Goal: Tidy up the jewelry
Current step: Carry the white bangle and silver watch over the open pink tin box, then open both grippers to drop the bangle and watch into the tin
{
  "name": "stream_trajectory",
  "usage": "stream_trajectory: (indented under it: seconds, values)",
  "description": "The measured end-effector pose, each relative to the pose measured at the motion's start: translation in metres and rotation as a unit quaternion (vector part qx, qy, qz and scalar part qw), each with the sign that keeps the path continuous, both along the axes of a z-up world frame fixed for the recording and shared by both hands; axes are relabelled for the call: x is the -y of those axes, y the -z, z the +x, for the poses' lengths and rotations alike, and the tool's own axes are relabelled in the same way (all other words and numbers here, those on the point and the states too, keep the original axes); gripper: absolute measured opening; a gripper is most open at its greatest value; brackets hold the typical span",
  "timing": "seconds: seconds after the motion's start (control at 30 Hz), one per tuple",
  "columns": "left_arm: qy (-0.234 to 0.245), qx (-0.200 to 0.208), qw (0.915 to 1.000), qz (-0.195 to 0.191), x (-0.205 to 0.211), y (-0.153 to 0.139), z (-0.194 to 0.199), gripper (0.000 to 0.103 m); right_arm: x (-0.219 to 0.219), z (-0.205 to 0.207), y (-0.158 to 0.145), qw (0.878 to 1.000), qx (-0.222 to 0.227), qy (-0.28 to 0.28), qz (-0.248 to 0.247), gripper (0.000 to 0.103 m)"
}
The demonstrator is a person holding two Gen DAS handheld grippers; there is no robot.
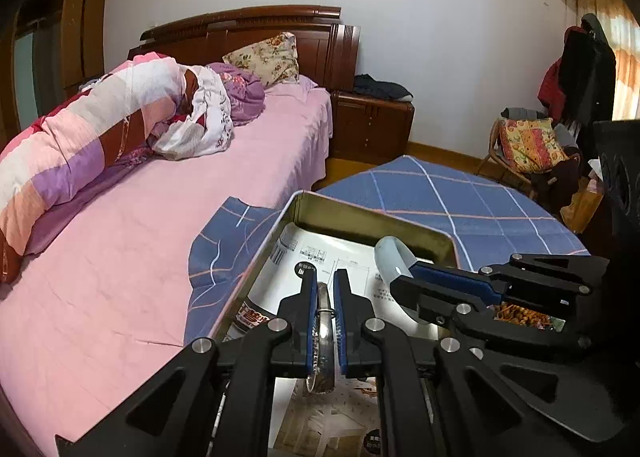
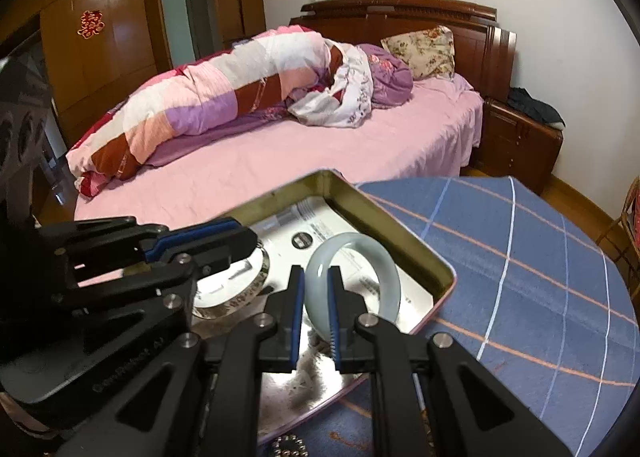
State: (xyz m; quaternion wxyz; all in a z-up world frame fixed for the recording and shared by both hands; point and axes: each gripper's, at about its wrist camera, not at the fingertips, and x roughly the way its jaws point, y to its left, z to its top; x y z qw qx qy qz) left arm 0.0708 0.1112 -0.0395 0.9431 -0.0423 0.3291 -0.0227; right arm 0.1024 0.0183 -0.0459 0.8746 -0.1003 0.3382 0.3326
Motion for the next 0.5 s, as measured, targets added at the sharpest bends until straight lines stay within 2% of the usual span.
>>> stream_trajectory:
  seconds: [0.5]
  values:
    - [0.003, -0.006, 0.9999, 0.014, 0.0085, 0.0038, 0.0023, 0.008, 0.0027, 0.0007, 0.0093, 1.0, 0.0, 0.002, -0.017, 0.013]
